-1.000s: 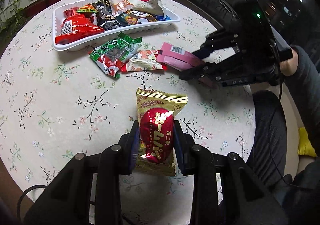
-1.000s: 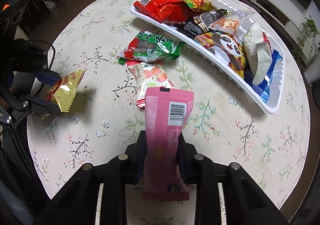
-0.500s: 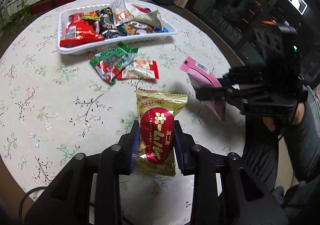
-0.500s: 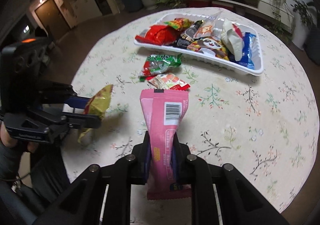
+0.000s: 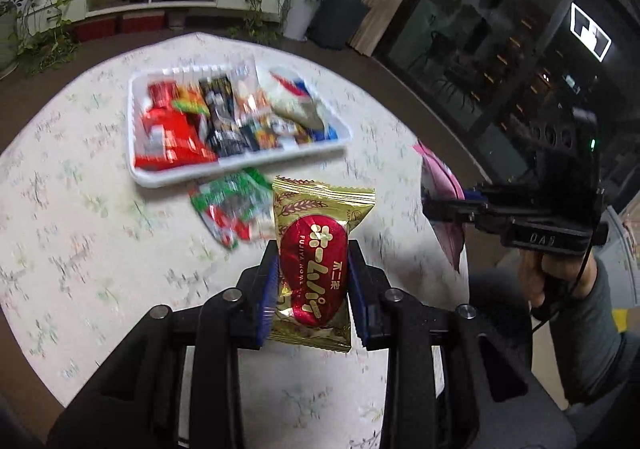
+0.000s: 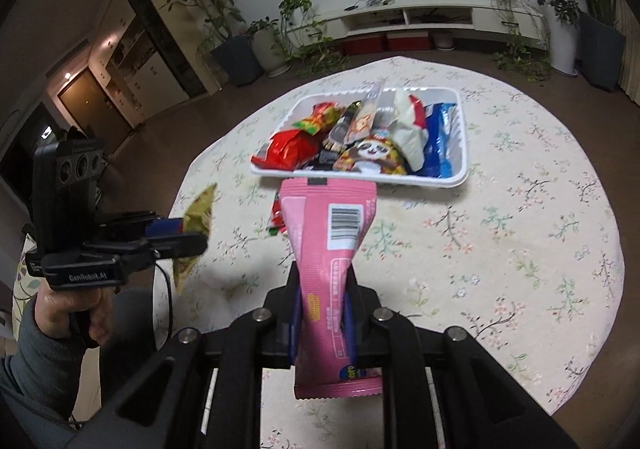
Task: Organize snacks
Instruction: 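Carry both held packs over the white tray and lower them in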
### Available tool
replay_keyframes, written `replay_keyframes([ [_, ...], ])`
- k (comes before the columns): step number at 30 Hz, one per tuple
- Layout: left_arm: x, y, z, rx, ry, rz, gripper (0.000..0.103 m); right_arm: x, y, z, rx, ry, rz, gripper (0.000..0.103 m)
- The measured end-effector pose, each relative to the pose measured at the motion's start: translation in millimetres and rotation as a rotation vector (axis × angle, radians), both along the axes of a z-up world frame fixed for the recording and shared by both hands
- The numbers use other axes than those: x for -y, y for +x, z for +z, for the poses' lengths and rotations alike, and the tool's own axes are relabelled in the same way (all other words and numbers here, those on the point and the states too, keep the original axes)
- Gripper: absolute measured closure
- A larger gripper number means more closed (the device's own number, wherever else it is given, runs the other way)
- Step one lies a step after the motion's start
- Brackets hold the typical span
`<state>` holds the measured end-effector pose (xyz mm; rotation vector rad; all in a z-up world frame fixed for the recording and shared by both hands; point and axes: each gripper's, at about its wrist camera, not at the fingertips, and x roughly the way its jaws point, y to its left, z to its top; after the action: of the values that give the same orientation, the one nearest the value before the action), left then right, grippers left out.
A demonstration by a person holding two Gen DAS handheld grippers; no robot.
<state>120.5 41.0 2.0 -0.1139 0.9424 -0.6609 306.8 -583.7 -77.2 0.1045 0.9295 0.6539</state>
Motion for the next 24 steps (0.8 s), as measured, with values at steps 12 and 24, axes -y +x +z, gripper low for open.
replay_keyframes([
  [12,-27.0,85.0,69.9,0.098,-0.025,0.102,0.074,7.0,67.0,60.6,0.09,0.031,-0.093,0.085],
  [24,-23.2,193.5,63.8,0.054,0.015,0.163,0.074,-37.9,164.0,59.8,0.056,0.032,-0.119,0.085],
])
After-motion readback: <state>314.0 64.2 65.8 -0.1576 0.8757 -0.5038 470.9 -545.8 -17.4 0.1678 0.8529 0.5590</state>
